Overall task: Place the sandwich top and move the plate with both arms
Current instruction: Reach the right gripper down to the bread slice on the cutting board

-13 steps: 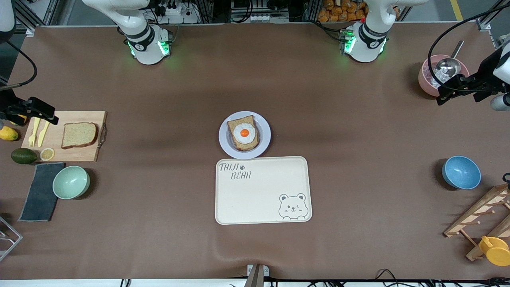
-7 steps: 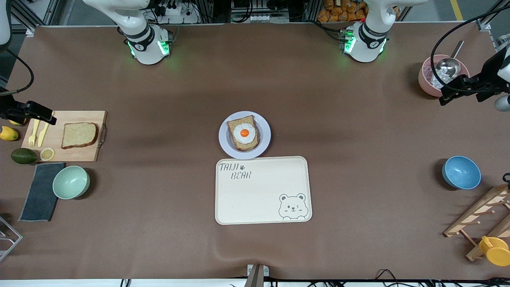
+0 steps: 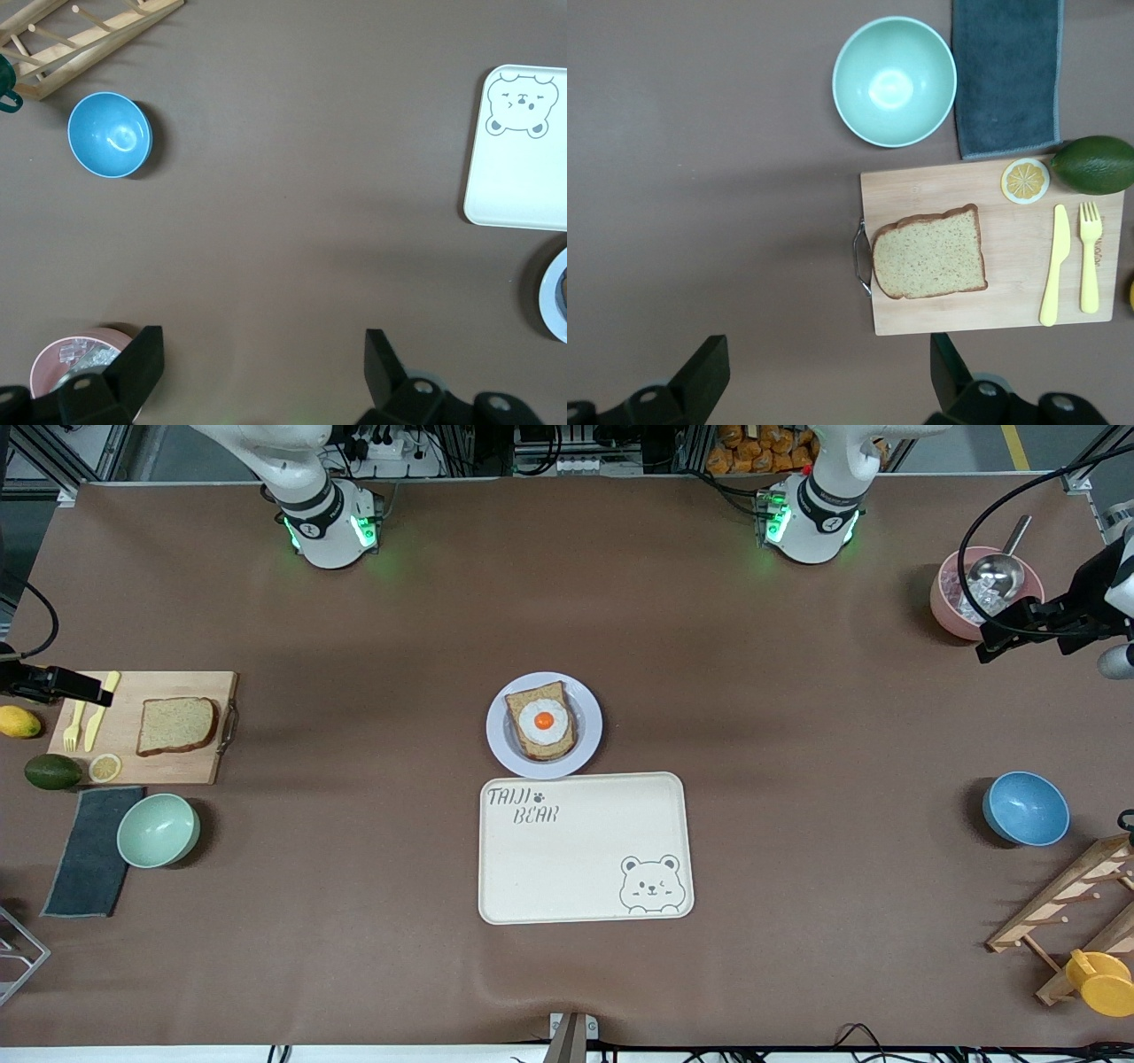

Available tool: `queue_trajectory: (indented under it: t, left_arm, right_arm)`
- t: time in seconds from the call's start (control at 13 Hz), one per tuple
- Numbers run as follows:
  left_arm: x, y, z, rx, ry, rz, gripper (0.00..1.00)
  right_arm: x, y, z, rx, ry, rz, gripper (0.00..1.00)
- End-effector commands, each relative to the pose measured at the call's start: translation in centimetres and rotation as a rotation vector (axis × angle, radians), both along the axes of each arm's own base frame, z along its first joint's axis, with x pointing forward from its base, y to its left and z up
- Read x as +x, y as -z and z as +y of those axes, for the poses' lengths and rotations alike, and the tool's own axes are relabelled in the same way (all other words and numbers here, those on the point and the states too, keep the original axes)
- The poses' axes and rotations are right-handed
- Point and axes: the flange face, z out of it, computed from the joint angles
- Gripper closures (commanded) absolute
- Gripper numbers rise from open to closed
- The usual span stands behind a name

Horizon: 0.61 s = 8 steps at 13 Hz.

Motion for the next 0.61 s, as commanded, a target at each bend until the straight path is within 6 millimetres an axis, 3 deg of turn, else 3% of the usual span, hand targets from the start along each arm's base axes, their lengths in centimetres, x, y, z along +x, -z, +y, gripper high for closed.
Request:
queue_trajectory:
  t: [0.0, 0.54]
  left_arm:
    - [0.2, 0.8, 0.2, -0.014, 0.009, 0.018, 0.00]
    - [2.0, 3.3, 0.2, -0.093, -0.010, 0.031, 0.00]
  right_arm:
    - [-1.6, 3.5, -2.8, 0.035, -0.038, -0.032, 0.00]
    - [-3.3, 12.3, -9.5, 0.130, -0.011, -0.033, 0.00]
